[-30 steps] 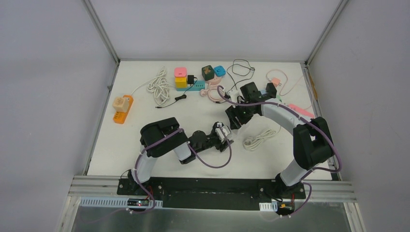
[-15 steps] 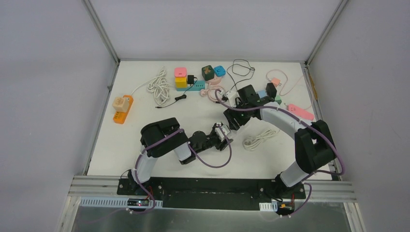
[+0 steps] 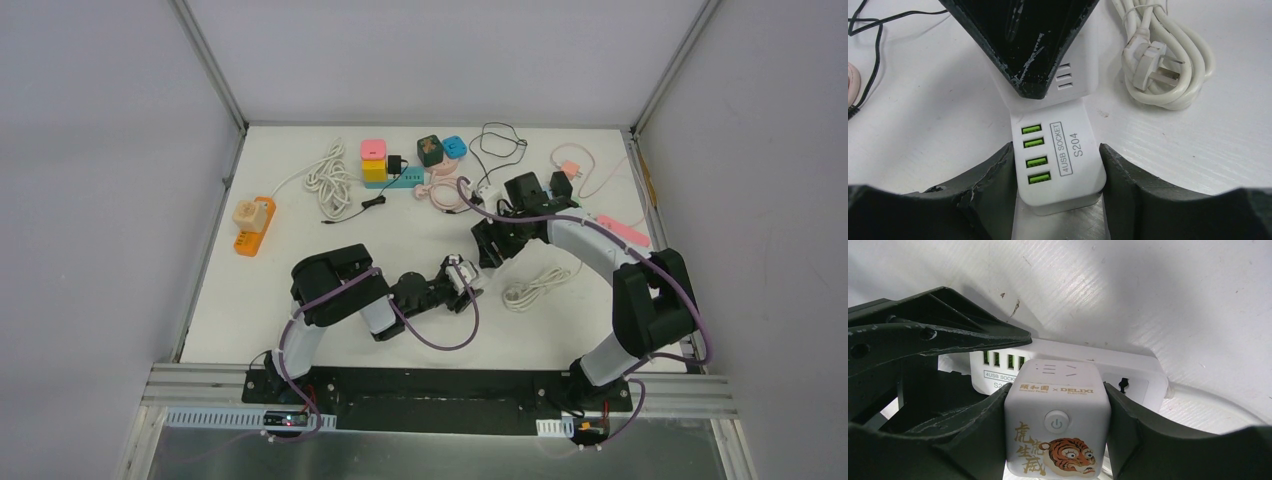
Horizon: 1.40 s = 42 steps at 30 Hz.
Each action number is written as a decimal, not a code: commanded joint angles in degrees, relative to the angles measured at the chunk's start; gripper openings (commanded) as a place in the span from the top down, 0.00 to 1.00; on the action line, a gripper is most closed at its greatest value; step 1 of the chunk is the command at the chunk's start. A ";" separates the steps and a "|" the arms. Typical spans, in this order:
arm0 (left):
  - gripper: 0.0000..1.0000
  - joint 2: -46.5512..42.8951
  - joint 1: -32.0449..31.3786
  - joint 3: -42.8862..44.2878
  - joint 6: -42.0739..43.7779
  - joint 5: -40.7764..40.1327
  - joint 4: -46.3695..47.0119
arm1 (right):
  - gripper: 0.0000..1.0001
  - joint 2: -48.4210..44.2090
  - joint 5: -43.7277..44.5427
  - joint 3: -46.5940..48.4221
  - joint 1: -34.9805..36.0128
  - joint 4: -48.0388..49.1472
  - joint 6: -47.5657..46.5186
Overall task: Pull the plug off the socket
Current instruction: Remove the plug from the socket.
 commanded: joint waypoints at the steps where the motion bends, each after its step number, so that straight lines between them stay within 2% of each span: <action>1: 1.00 1.28 -0.11 -0.60 0.94 1.53 0.00 | 1.00 -1.64 -2.69 0.48 0.34 -0.84 -0.42; 11: 1.00 1.23 -0.18 -0.56 0.80 1.20 -0.17 | 1.00 -0.57 -1.11 -0.02 5.97 0.45 -0.50; 22: 1.00 1.19 -0.10 -0.65 0.77 1.98 -0.14 | 1.00 -0.93 -1.02 0.42 0.74 -0.24 -0.25; 36: 1.00 1.11 0.23 -0.61 -0.19 2.99 -0.26 | 1.00 -1.88 -0.89 -0.43 6.79 1.10 -1.16; 42: 1.00 1.06 0.35 -0.64 -0.58 2.93 -0.22 | 1.00 -1.59 -0.45 0.93 3.98 -0.58 -1.64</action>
